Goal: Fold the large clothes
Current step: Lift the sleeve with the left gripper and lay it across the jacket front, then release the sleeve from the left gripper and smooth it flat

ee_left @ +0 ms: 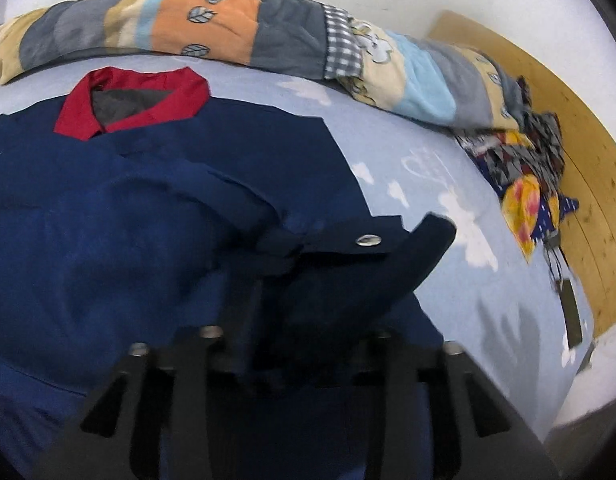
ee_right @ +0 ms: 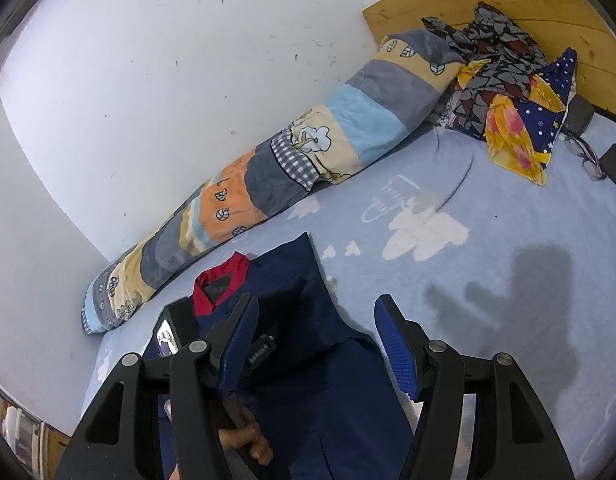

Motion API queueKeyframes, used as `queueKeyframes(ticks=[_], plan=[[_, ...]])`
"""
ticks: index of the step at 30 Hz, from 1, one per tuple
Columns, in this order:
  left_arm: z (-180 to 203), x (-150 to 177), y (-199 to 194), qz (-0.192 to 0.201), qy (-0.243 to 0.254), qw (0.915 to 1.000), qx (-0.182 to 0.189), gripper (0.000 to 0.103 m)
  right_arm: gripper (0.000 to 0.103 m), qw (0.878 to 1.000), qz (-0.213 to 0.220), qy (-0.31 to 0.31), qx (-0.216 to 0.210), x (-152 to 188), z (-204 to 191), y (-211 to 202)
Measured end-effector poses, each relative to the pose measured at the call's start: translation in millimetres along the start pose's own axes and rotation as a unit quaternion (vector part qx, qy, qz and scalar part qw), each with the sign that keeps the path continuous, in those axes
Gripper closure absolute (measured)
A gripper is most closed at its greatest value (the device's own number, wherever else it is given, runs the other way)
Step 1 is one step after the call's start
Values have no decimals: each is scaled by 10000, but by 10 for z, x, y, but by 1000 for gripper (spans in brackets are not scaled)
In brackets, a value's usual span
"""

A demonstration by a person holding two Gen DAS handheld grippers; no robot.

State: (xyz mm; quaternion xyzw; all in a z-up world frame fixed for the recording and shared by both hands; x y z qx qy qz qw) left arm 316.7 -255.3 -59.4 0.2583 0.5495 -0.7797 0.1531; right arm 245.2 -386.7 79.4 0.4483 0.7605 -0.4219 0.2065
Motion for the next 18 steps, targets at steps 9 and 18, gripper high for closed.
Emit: queueKeyframes(ticks=[9,18], plan=[[118,99,-440,5,445,9976,525,44,39,10000,-51,41,48,55,-36,46],[-1415,-319,-983,410,-222,9985,-284,43,39,9999,-109,14,57,76,-55,93]])
Point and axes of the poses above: each gripper's, at about its wrist camera, not at the fingertips, and y roughly the way its jaws point, z to its right, x to its underside, the point moved 9 cm from there along y, roughly the way its jaws point, and after that the axes turned 4 degrees about -x, right-handed, at the moved point
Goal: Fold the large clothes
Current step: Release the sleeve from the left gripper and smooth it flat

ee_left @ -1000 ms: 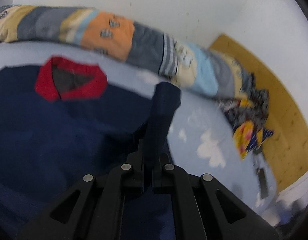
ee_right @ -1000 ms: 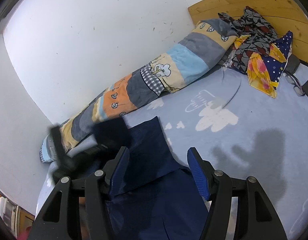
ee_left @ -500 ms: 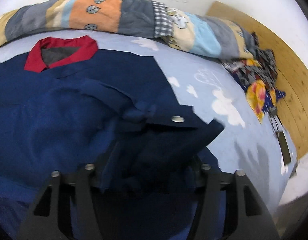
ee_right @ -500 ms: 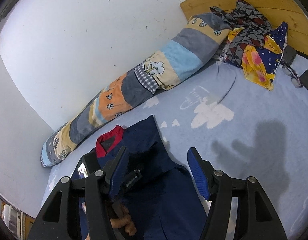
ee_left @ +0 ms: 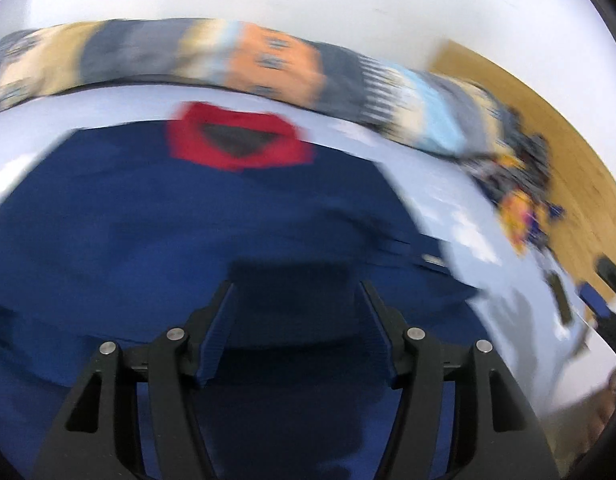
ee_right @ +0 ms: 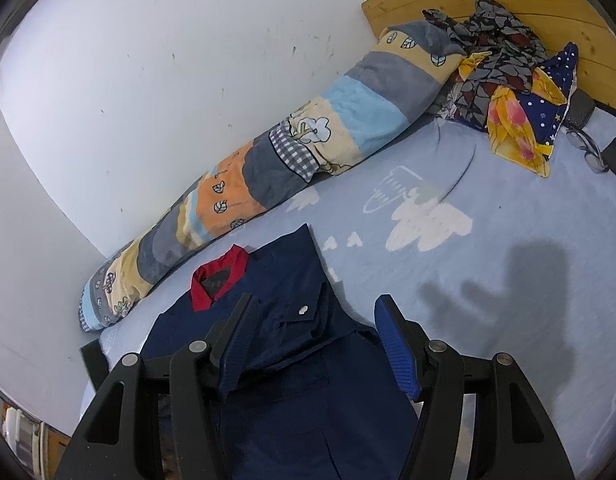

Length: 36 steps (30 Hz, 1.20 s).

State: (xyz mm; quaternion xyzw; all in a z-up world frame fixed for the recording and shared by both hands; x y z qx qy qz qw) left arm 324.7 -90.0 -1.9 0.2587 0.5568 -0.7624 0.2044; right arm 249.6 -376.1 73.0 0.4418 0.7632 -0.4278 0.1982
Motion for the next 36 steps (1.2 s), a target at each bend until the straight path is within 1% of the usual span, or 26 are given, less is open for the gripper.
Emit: queueKeyframes(ticks=[3,4,6,7,9,10,12,13,14,15,16,17,20,22,23,24,25,26,27,28,30,31,32,33,35,36], plan=[[-693,-103,-7,83,-385,9979,-508,43,39,10000,-13,-48,18,20,-28,14],[-1052,-107,17,24,-587,9944,-874,43,39,10000,-22,-67,19,25,-34,20],[-1654,-37,65,-159,-1026,9858,-1320,43,39,9999,-19,-89,47,31,-39,29],[-1885,5,70,-229,-1203,9819,-1443,47,39,9999,-28,-94,61,33,-39,39],[-2135,20,14,-220,-1462,9823,-1153,75,39,9999,-51,-69,77,39,-29,57],[-2194,17,-14,-264,-1525,9818,-1102,84,39,9999,-64,-63,86,41,-25,67],[-2231,-18,-112,-201,-1584,9810,-1101,85,39,9999,-92,-82,110,48,-22,93],[-2209,-38,-169,-110,-1544,9811,-1158,78,39,9998,-100,-92,114,52,-25,102],[-2160,-65,-228,-3,-1447,9821,-1203,70,39,9998,-110,-101,121,56,-29,111],[-2089,-97,-292,135,-1314,9832,-1258,54,39,9998,-127,-105,120,66,-39,122],[-2042,-107,-341,254,-1217,9836,-1310,51,39,9998,-145,-100,111,73,-46,133],[-1916,-136,-395,421,-1002,9849,-1350,51,39,9998,-163,-92,101,82,-54,144],[-1532,-183,-352,453,-522,9897,-1255,51,39,9997,-203,-108,92,112,-86,162],[-1198,-237,-272,452,-167,9928,-1095,50,39,9997,-194,-116,97,123,-103,155],[-952,-251,-207,415,65,9945,-961,50,39,9997,-180,-125,102,122,-107,150],[-699,-260,-146,410,306,9950,-857,50,39,9997,-170,-133,115,122,-106,149],[-550,-268,-105,401,474,9949,-790,48,39,9997,-168,-142,141,119,-100,152],[-298,-262,-31,373,711,9944,-687,47,39,9996,-171,-132,154,118,-94,157],[-97,-250,26,346,899,9935,-603,40,39,9997,-180,-108,156,119,-85,163],[167,-215,114,312,1163,9913,-539,37,39,9997,-191,-93,155,121,-81,171],[494,-160,232,271,1500,9871,-496,36,39,9995,-227,-108,167,127,-80,191],[674,-93,340,168,1675,9846,-475,36,39,9995,-244,-125,164,133,-86,198],[778,-13,417,42,1797,9826,-471,36,39,9995,-251,-138,160,140,-91,200],[872,106,568,-200,1961,9789,-542,36,39,9994,-248,-157,166,140,-95,200],[878,270,759,-515,2137,9719,-839,35,39,9994,-251,-166,174,136,-89,200],[880,287,773,-419,2170,9708,-937,35,39,9994,-259,-149,160,134,-83,197]])
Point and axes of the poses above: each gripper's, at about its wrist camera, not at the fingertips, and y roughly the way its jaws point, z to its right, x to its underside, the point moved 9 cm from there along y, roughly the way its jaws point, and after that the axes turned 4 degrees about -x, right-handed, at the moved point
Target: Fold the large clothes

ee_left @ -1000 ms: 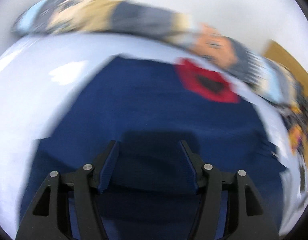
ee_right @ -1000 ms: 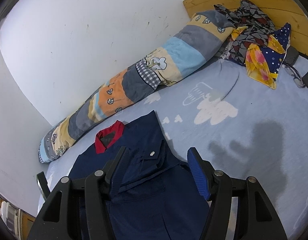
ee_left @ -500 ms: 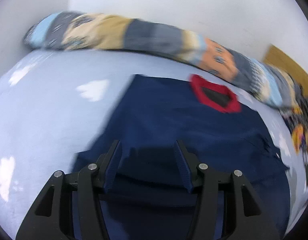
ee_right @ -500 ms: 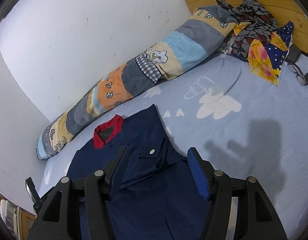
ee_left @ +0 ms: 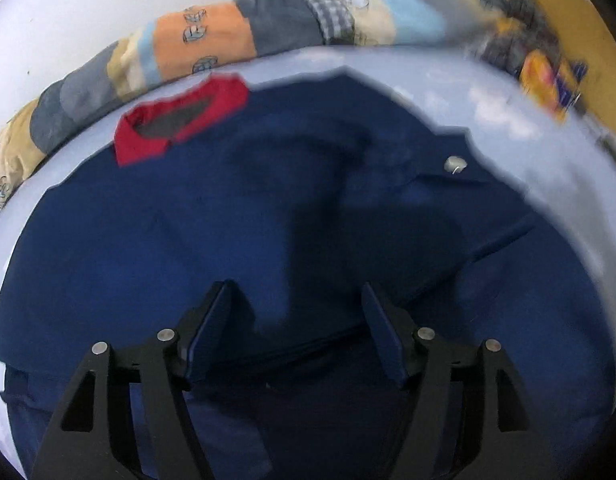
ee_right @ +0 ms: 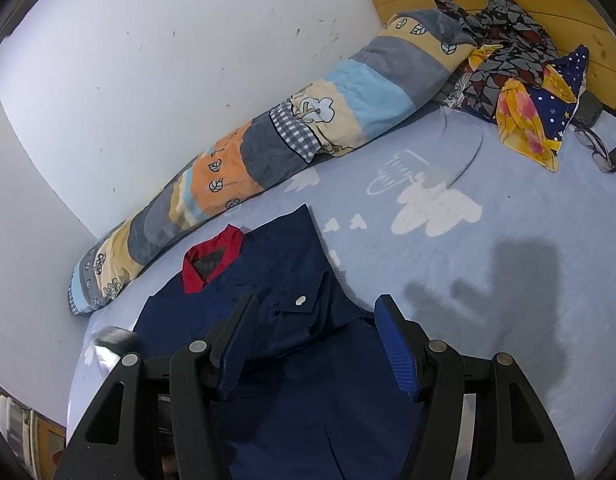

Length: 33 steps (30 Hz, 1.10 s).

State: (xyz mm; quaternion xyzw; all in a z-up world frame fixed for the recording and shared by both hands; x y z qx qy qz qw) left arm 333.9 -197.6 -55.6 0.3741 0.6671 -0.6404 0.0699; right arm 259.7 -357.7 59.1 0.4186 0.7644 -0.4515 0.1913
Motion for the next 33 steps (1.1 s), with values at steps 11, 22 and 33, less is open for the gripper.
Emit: queueKeyframes(ticks=[11,22,33], plan=[[-563,177,-892,574,-585,9964,-225,36,39,9997,-106,123,-156,20,-51,45],[-989,1193,-1629,728,-1100,9807,-1441,22,39,9957,-595,-704,-49,378,-441,310],[-857,1688,-1772,538,-1345,9813,-1270,22,40,9795,-1626,-1142,320,1255,-410,466]])
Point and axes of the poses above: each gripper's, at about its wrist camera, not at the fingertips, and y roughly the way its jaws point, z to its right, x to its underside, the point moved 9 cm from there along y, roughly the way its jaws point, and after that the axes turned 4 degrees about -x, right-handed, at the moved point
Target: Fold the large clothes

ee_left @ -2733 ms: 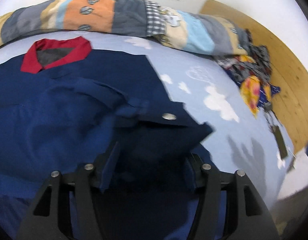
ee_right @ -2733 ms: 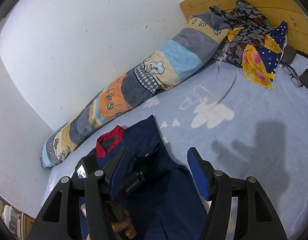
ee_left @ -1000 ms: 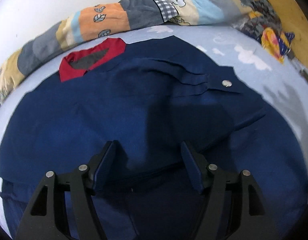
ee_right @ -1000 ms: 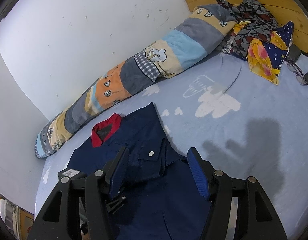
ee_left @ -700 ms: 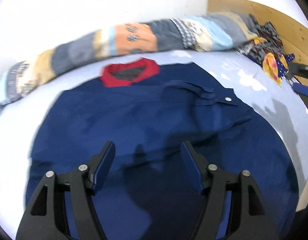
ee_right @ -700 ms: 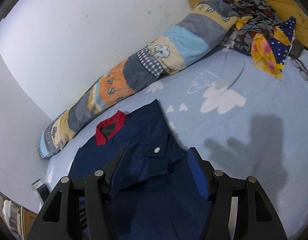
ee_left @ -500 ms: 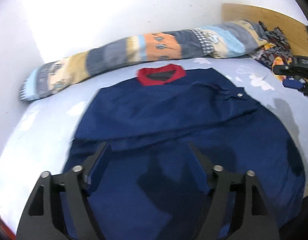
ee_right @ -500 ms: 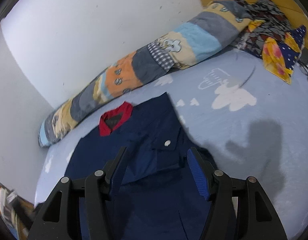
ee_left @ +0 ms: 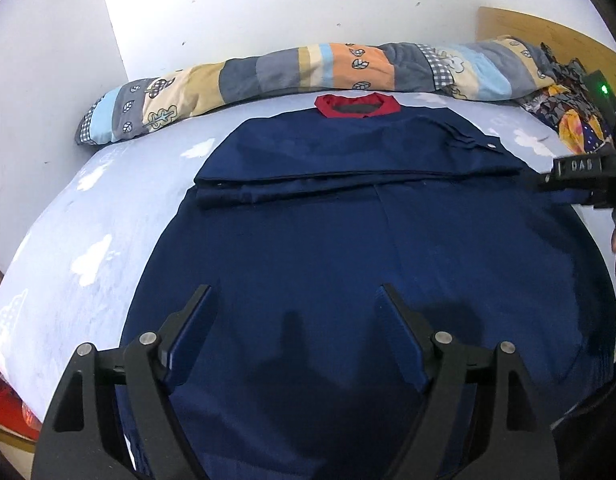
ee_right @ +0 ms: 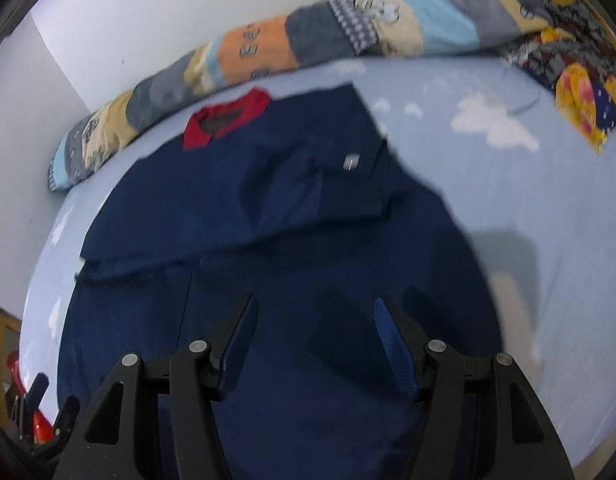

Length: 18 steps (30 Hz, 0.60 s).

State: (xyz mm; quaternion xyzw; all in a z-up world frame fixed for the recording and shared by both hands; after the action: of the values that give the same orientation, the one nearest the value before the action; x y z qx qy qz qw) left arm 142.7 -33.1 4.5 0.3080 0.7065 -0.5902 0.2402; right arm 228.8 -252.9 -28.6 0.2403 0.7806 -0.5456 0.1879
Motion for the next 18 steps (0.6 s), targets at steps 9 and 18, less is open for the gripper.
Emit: queueKeyframes(ticks=[9,18], plan=[[23,140,-100,56,193,9998,57,22,40,9993,-292,-160,139,845,-123,-74],[-58,164,-122,77,45,9999,99,22,41,9947,-336,-819,531,1292,-182,-144]])
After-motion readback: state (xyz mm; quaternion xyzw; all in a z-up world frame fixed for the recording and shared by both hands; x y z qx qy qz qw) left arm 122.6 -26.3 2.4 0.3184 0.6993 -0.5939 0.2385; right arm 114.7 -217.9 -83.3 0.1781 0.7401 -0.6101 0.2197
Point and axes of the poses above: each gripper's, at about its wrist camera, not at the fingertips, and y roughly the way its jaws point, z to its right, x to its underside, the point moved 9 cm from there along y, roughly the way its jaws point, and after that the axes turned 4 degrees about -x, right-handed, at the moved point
